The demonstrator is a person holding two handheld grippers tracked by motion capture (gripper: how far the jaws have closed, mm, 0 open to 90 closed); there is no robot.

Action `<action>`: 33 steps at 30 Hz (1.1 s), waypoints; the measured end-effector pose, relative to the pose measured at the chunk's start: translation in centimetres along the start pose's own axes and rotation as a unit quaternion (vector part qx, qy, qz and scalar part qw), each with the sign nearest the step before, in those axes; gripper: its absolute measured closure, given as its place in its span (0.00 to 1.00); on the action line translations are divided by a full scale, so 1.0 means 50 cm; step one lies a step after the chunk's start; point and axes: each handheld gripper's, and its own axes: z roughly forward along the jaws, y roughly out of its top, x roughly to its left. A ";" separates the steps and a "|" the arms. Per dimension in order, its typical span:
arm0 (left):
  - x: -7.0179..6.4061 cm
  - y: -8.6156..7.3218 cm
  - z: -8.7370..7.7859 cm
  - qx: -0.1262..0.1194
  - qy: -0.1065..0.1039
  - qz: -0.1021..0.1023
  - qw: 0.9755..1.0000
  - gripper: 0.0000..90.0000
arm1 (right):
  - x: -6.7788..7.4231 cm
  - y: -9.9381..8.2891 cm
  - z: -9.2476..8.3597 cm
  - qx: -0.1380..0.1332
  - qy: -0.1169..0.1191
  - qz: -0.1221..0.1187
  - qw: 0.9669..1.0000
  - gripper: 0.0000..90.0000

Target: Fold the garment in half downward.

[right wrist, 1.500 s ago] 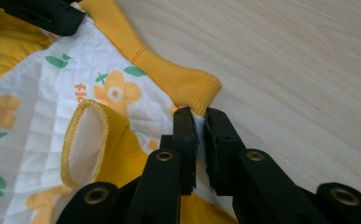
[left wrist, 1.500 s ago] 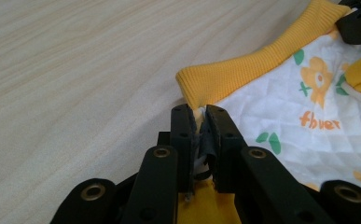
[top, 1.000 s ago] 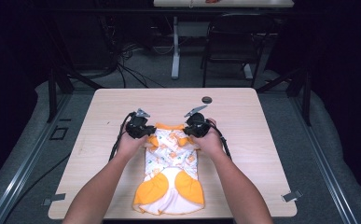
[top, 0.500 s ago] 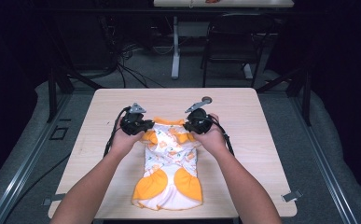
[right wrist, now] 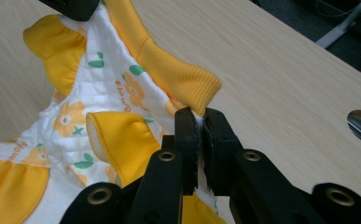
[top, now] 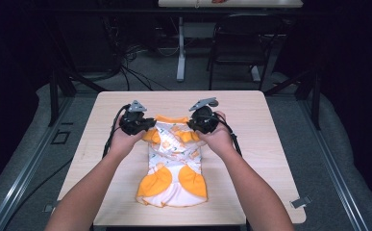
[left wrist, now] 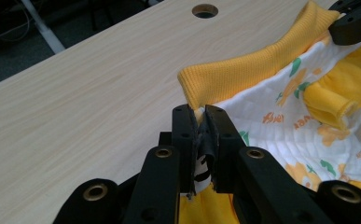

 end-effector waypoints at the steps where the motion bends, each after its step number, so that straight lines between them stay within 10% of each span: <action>1: 0.001 0.003 -0.002 0.000 0.001 0.001 1.000 0.92 | 0.000 0.004 -0.002 -0.001 -0.001 -0.003 1.000 0.94; 16: 0.001 0.056 -0.037 -0.028 0.014 0.024 0.999 0.92 | -0.005 0.049 -0.039 -0.037 -0.032 -0.033 0.998 0.94; 33: -0.040 -0.016 -0.035 -0.024 -0.026 0.050 0.998 0.92 | 0.020 -0.024 -0.034 -0.021 -0.016 -0.063 0.998 0.94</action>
